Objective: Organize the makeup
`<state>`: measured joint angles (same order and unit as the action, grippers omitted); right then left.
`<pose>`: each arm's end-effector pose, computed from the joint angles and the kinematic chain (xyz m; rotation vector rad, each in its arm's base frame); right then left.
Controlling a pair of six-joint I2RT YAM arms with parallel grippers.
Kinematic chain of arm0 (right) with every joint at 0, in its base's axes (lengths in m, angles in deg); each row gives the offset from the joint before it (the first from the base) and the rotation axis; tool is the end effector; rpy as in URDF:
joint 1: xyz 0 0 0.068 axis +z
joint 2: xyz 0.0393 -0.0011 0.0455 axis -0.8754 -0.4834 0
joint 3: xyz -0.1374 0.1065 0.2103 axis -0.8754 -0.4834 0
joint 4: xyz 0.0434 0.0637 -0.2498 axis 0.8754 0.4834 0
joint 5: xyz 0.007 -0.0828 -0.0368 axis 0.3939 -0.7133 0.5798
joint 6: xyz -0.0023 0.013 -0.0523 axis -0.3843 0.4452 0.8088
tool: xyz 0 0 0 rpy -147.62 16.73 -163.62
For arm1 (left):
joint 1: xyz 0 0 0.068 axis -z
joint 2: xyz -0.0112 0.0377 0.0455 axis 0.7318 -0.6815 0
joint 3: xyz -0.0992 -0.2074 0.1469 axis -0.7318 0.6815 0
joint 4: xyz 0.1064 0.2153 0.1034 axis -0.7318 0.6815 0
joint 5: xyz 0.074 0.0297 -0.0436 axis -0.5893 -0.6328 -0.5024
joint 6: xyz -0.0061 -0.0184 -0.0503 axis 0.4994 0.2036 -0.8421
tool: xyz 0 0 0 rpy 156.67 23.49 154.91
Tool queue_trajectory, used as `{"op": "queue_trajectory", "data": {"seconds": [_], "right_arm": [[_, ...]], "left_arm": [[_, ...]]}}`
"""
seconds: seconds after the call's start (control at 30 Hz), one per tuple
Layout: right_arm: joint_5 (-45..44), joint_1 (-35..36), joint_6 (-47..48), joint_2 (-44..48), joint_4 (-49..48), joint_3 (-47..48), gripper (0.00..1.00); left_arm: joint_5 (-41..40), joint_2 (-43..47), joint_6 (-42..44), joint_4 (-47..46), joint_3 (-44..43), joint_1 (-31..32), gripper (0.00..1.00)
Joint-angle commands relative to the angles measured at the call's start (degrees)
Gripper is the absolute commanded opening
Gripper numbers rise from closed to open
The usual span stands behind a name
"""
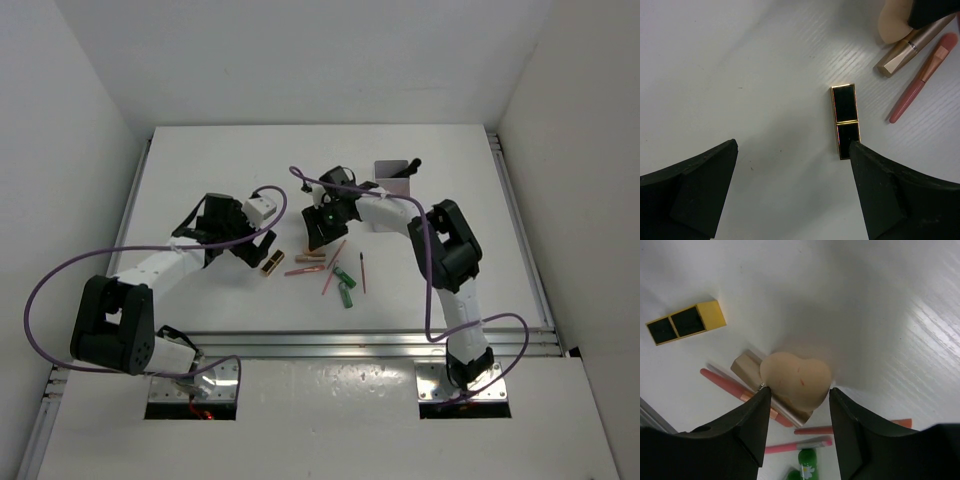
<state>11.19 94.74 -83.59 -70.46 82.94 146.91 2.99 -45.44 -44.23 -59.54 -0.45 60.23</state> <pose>0.3699 0.2594 0.1476 -0.5931 2.6603 0.6786 0.2729 -0.0740 0.2065 0.7862 2.2028 -0.2775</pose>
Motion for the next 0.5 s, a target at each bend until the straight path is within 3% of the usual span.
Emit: {"op": "queue_trajectory", "data": {"seconds": [0.0, 0.23, 0.37, 0.47], "right_arm": [[1.5, 0.3, -1.7, -0.7, -2.0, 0.1, 0.50], [0.2, 0.0, -1.3, -2.3, -3.8, 0.3, 0.25], [-1.4, -0.1, -0.2, -1.1, -4.0, 0.5, 0.05], [-2.8, -0.3, 0.4, 0.6, -3.8, 1.0, 0.00]], "left_arm": [[0.1, 1.9, 0.3, -1.6, 0.4, 0.5, 1.00], [0.1, 2.4, 0.3, -1.6, 0.9, 0.5, 1.00], [0.1, 2.9, 0.3, -1.6, 1.4, 0.5, 1.00], [0.1, 3.0, 0.3, -2.1, 1.4, 0.5, 1.00]]}}
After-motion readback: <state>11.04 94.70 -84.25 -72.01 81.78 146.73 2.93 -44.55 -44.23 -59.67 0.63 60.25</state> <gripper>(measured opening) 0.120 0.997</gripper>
